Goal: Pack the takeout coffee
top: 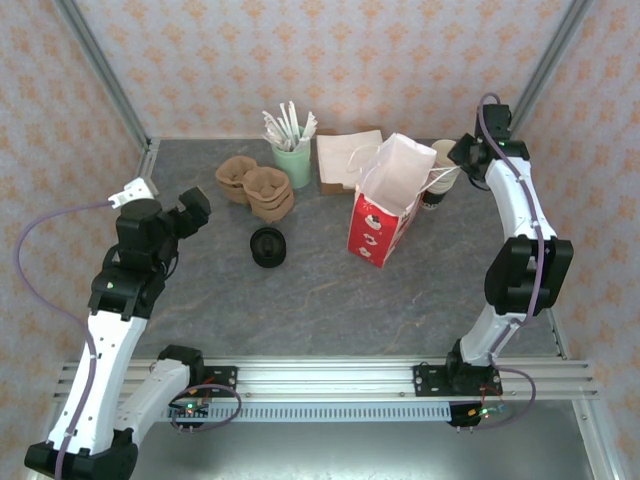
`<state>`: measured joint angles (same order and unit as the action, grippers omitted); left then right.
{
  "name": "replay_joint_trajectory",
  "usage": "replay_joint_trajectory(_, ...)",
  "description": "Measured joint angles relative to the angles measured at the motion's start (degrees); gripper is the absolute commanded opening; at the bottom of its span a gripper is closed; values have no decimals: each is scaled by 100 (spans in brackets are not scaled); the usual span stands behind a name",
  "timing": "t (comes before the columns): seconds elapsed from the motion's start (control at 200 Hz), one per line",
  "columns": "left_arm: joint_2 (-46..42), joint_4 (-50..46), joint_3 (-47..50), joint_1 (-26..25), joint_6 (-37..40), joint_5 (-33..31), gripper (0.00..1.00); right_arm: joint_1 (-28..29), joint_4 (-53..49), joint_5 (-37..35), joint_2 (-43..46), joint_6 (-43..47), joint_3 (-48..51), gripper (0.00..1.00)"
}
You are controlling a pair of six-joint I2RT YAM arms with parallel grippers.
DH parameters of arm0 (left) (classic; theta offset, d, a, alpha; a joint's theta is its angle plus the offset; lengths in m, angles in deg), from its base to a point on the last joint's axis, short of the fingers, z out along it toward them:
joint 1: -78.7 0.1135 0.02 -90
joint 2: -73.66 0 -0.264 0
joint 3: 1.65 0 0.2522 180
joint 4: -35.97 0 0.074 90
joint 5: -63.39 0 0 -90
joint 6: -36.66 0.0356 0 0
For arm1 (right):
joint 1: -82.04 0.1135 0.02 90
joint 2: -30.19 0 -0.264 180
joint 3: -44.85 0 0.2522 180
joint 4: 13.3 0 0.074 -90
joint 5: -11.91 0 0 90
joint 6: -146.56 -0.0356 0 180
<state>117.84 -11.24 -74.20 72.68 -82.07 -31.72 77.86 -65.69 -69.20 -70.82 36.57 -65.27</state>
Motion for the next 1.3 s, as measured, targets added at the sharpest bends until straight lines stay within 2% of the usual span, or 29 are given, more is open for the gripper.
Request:
replay_joint_trajectory(0.48,-173,-20,0,0,-39,-4,100,0,2,57,-96,50,-31,36)
replay_joint_trajectory(0.611,-170,-20,0,0,-42,-2,100,0,4,105,-122,39,-31,21)
replay_joint_trajectory(0.966,-166,-22,-4,0,-42,0,100,0,7,188,-140,72,-31,5)
replay_joint_trajectory(1.301,-101,-24,-33,0,-90,26,100,0,-35,186,-28,57,-31,2)
